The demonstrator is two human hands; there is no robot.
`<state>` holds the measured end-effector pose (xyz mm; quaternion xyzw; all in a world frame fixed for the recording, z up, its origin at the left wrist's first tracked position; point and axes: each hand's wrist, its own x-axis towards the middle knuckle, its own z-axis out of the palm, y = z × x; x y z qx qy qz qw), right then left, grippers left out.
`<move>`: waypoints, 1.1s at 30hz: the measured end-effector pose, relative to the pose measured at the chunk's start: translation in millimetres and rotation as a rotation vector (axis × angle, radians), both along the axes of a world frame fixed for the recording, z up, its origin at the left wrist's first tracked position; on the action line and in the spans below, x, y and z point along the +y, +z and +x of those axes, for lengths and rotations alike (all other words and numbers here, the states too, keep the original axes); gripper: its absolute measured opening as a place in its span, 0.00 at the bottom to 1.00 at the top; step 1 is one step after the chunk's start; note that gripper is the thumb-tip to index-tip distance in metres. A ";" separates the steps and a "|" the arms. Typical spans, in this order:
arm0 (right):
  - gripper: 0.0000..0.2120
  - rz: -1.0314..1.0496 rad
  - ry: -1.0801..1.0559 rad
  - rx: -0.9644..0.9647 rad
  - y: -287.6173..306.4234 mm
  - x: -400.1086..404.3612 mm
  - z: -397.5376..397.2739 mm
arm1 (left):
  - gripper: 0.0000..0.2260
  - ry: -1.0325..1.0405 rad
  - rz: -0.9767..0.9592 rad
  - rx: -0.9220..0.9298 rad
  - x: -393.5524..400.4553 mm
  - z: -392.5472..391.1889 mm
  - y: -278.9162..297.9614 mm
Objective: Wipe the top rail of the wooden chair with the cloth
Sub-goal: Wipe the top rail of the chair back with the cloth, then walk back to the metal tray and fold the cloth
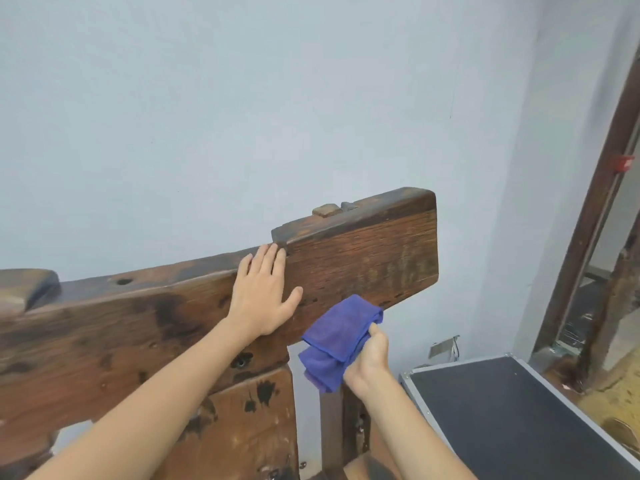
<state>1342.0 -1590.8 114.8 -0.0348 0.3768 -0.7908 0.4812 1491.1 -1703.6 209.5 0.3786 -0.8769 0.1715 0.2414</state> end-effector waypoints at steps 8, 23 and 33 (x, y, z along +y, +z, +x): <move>0.28 -0.271 0.044 -0.085 -0.7 135.5 -6.9 | 0.32 -0.516 1.266 0.518 116.4 6.8 -81.4; 0.21 0.240 -0.421 0.183 -45.6 419.3 -14.6 | 0.10 -0.743 1.935 0.460 341.7 -109.9 -136.8; 0.12 0.413 -0.781 0.510 -44.9 631.5 -71.1 | 0.16 -1.015 2.361 0.213 511.1 -223.1 -136.4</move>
